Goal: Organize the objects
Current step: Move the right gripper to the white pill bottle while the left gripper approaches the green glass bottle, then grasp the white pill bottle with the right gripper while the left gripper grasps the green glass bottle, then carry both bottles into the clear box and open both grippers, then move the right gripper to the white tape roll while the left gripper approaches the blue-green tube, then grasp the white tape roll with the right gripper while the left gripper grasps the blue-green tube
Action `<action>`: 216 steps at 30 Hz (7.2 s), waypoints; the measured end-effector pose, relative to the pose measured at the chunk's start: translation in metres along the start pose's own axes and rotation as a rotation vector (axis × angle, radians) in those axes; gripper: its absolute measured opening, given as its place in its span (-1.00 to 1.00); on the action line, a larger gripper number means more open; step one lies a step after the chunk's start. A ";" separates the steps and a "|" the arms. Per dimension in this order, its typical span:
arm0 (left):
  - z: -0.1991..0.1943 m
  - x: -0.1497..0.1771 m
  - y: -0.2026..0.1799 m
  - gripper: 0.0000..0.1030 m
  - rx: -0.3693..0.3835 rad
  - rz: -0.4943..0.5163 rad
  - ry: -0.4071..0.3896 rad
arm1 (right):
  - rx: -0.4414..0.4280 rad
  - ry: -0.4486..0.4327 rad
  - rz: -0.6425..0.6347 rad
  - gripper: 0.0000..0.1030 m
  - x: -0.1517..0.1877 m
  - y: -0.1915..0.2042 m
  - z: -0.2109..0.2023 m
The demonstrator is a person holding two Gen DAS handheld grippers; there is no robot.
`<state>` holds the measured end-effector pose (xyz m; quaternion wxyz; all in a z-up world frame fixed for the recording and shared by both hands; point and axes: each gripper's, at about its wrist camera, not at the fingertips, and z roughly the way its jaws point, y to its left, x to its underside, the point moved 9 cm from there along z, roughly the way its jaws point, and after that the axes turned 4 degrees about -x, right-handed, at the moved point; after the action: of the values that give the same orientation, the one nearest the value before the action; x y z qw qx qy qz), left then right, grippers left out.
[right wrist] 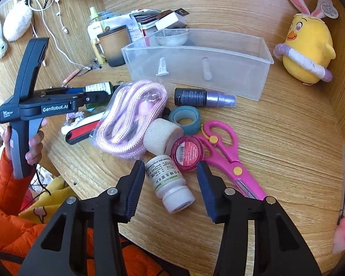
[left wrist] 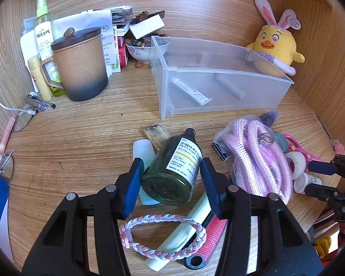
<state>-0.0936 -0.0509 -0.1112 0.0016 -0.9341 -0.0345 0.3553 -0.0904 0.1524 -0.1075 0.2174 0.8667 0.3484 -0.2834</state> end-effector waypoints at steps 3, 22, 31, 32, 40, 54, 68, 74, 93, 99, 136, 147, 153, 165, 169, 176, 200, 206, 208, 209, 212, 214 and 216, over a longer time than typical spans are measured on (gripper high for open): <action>0.000 0.000 -0.002 -0.04 0.000 0.002 -0.008 | -0.007 0.016 -0.014 -0.22 0.005 0.003 0.000; -0.031 -0.028 0.002 -0.19 -0.033 -0.007 -0.128 | -0.063 -0.048 0.024 -0.47 -0.015 -0.001 -0.019; -0.041 -0.060 0.002 -0.20 -0.005 -0.041 -0.183 | -0.021 -0.174 0.084 -0.47 -0.057 -0.028 -0.033; -0.043 -0.064 0.003 -0.20 -0.003 -0.046 -0.191 | -0.020 -0.187 0.089 -0.47 -0.062 -0.031 -0.036; -0.060 -0.109 0.002 -0.20 0.036 -0.069 -0.253 | 0.009 -0.266 0.092 -0.47 -0.110 -0.045 -0.037; -0.037 -0.169 -0.012 -0.20 -0.033 -0.019 -0.280 | 0.069 -0.272 0.041 -0.47 -0.182 -0.062 -0.006; 0.042 -0.164 -0.042 -0.20 -0.012 0.039 -0.106 | 0.121 -0.105 0.106 -0.47 -0.175 -0.101 0.067; 0.061 -0.159 -0.056 -0.20 0.051 0.036 -0.049 | 0.139 -0.071 0.101 -0.47 -0.170 -0.104 0.080; 0.046 -0.159 -0.046 0.18 -0.002 0.048 -0.082 | 0.158 -0.120 0.039 -0.06 -0.176 -0.087 0.063; 0.023 -0.160 -0.041 0.35 -0.014 0.045 -0.140 | 0.156 -0.149 0.008 0.08 -0.177 -0.074 0.047; -0.043 -0.025 0.003 0.98 -0.073 -0.026 -0.179 | 0.166 -0.157 0.061 0.50 -0.060 -0.046 -0.019; -0.044 0.013 0.014 0.71 -0.067 -0.056 -0.130 | 0.103 -0.128 0.094 0.50 -0.032 -0.022 -0.009; -0.032 0.014 0.021 0.47 -0.071 -0.077 -0.077 | 0.085 -0.113 0.058 0.39 -0.029 -0.003 0.002; 0.009 0.011 0.037 0.75 -0.070 -0.065 0.061 | 0.053 -0.081 0.041 0.01 -0.028 0.007 0.016; 0.014 0.010 0.035 0.76 -0.079 -0.028 0.068 | 0.046 -0.078 0.033 -0.24 -0.030 0.008 0.018; 0.024 0.010 0.027 0.80 -0.081 0.031 0.079 | 0.057 -0.088 0.036 -0.26 -0.034 0.006 0.019; 0.009 -0.003 0.030 0.23 -0.082 -0.004 0.060 | 0.079 -0.185 0.095 -0.27 -0.065 -0.023 0.001; 0.026 -0.006 0.035 -0.02 -0.146 0.005 0.078 | 0.097 -0.254 0.092 -0.27 -0.091 -0.032 -0.013; 0.032 -0.004 0.039 -0.23 -0.133 -0.017 0.105 | 0.100 -0.272 0.088 -0.27 -0.099 -0.034 -0.016; 0.031 -0.005 0.042 -0.33 -0.125 -0.032 0.100 | 0.103 -0.276 0.086 -0.27 -0.102 -0.034 -0.017; 0.030 -0.006 0.049 -0.52 -0.130 -0.049 0.103 | 0.109 -0.289 0.072 -0.27 -0.111 -0.035 -0.016; 0.029 -0.005 0.052 -0.52 -0.136 -0.051 0.100 | 0.115 -0.296 0.065 -0.27 -0.118 -0.037 -0.015; 0.025 -0.006 0.055 -0.52 -0.145 -0.058 0.090 | 0.119 -0.301 0.060 -0.27 -0.123 -0.039 -0.015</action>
<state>-0.1111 -0.1064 -0.1278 -0.0545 -0.9454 -0.0871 0.3095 -0.1870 0.1277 -0.0244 0.2238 0.8359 0.2682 -0.4234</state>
